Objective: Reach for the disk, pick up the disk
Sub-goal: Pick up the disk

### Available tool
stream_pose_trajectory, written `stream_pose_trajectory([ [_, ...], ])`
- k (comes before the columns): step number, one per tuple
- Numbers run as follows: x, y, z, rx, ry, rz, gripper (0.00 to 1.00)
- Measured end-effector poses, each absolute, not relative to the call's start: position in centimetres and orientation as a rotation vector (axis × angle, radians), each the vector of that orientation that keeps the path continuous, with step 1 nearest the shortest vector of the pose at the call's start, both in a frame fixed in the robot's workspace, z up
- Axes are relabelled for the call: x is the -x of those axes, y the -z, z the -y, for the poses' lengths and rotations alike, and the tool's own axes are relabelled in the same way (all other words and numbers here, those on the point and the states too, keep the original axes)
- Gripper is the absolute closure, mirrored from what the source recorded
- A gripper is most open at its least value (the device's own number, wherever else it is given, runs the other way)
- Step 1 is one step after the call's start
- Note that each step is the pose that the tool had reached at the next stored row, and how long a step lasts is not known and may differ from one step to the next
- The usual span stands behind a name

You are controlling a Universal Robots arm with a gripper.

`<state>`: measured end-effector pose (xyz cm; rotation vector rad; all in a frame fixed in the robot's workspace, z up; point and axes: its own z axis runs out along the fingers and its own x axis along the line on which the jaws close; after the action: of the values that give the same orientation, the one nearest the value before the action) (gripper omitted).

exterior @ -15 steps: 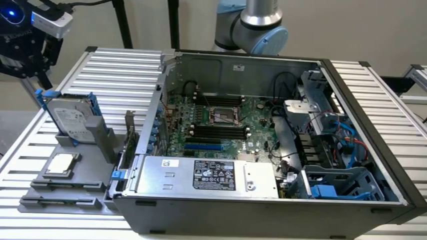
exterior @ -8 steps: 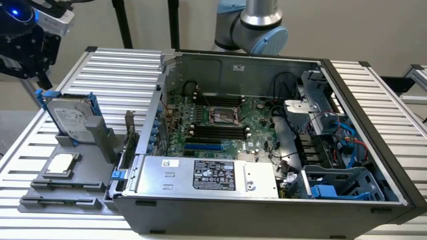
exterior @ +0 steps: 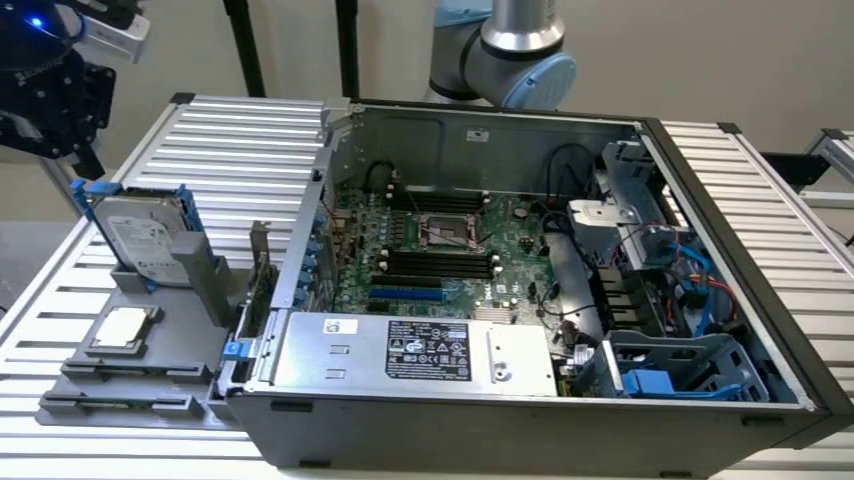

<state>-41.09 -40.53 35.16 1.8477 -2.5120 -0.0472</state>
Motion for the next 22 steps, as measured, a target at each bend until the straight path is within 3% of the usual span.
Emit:
stream_pose_trajectory([
  [22,41.10,-35.13,39.94,-2.125,0.032,2.295,0.89],
])
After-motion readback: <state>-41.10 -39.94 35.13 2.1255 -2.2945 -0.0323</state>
